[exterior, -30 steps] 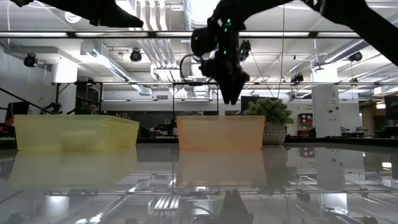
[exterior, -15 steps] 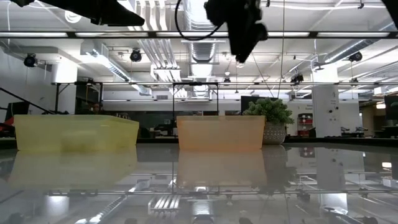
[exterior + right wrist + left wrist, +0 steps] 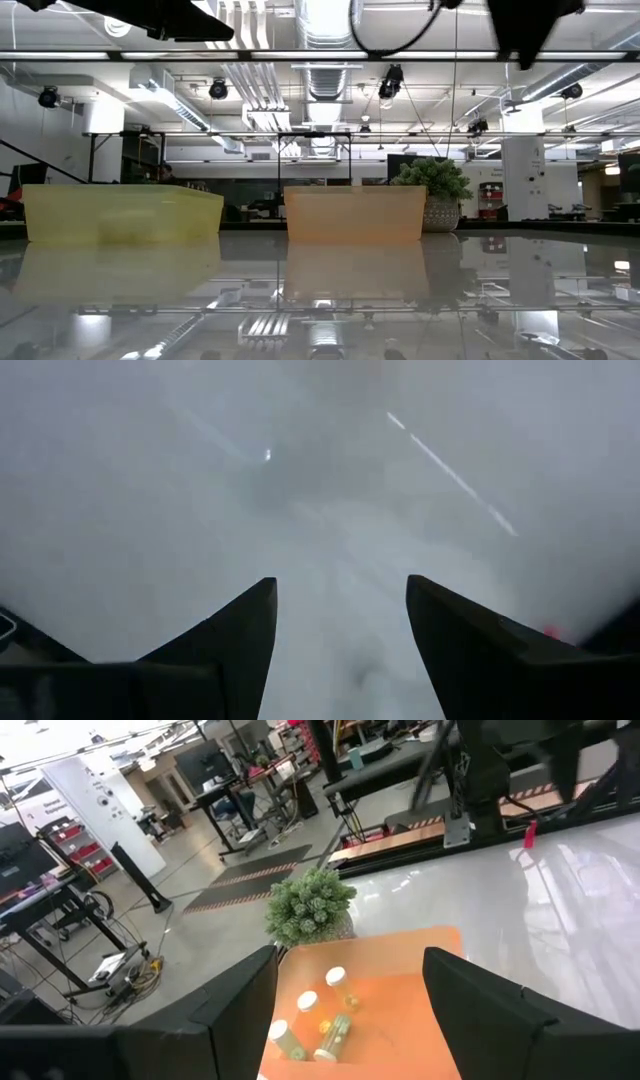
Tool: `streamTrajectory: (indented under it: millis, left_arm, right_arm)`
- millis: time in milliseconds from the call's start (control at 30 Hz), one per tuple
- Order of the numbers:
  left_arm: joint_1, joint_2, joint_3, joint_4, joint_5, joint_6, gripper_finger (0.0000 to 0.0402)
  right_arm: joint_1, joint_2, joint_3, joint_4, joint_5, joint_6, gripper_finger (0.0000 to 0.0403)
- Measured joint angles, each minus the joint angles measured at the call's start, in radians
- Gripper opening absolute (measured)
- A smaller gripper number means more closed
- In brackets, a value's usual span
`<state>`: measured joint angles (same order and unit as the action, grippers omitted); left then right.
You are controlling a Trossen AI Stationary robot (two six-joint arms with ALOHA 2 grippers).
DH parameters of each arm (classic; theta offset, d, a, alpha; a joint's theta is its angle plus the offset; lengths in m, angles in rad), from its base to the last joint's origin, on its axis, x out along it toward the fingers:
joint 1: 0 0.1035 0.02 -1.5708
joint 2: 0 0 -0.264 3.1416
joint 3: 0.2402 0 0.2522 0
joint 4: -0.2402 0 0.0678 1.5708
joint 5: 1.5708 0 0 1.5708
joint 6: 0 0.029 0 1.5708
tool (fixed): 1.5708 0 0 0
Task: Pick and place medicine bottles into bin by pill shape (circle, oval)
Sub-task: Put the white capsule bottle into the yellow bin
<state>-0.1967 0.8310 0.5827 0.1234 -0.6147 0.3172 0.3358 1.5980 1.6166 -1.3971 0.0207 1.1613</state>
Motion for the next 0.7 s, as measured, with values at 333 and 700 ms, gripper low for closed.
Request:
streamTrajectory:
  millis: [333,700]
  left_arm:
    - [0.0,0.0,0.0,0.001,0.0,0.0,0.0235]
    - [0.0,0.0,0.0,0.003,0.0,-0.015,0.0235]
  right_arm:
    - [0.237,-0.045,-0.141,0.028,-0.065,0.435,0.0216]
    - [0.409,-0.046,-0.209,0.043,-0.081,0.682,0.0289]
